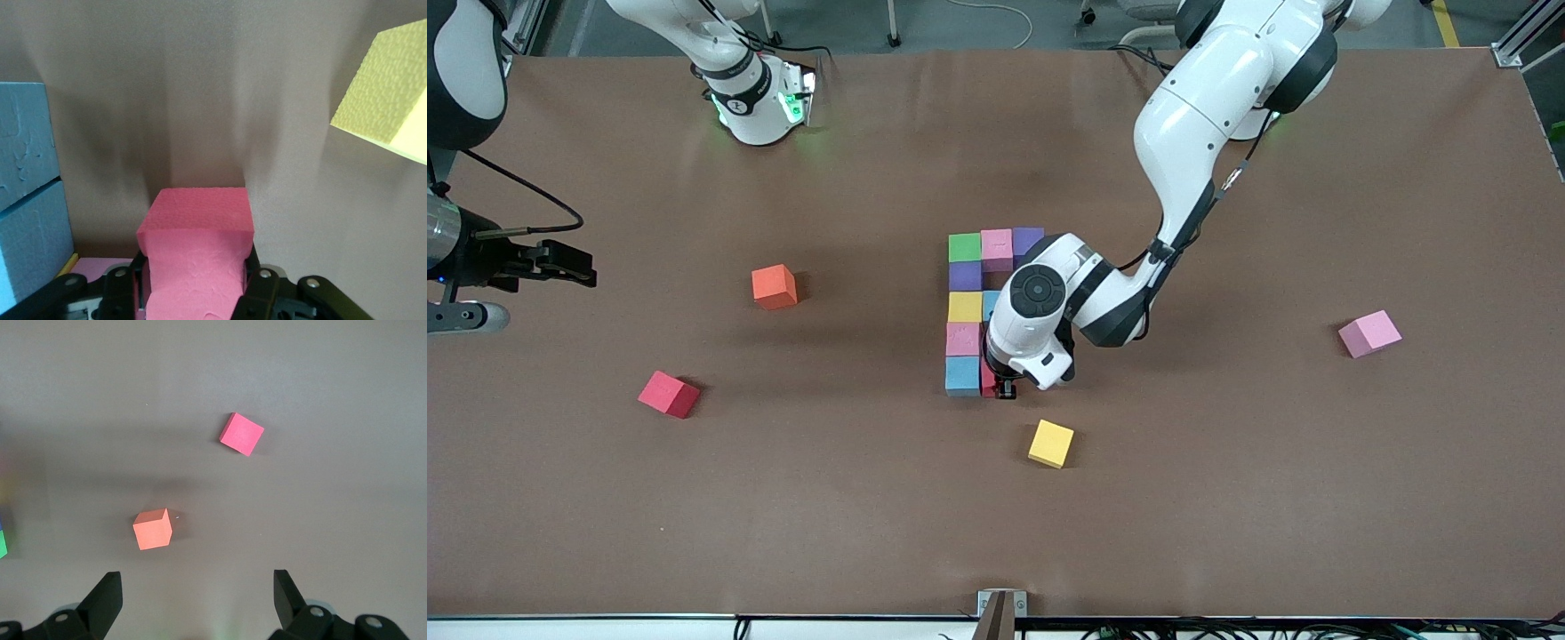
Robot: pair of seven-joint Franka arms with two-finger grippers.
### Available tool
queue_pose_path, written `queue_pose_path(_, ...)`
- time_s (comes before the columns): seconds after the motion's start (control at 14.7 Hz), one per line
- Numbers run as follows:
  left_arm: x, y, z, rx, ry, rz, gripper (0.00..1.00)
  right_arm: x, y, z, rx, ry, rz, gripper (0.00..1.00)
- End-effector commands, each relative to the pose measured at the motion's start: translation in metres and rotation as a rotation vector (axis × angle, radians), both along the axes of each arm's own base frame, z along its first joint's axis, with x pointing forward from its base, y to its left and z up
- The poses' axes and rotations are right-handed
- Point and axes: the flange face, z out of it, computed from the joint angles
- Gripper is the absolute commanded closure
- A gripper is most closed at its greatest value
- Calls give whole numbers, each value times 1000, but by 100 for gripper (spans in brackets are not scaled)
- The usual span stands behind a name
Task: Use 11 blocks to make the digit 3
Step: 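Release the pink cube and reach the yellow cube with the left gripper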
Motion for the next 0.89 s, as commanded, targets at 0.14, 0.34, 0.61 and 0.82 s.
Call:
queue_pose_path(0.14,5,-3,-2,-8,-28,-8,49,-7,-4,8,14,13,-18,0)
queue_pose_path(0.34,6,-3,-2,-14,-37,-9,0,-10,-5,9,14,40,-19,0)
queue_pose_path(0.61,8,1,16,-1,-37,-12,0,-23,-1,34,13,-10,-40,0)
queue_pose_path(0.82,14,9,44,19,-42,-12,0,-30,1,39,16,-17,-38,0)
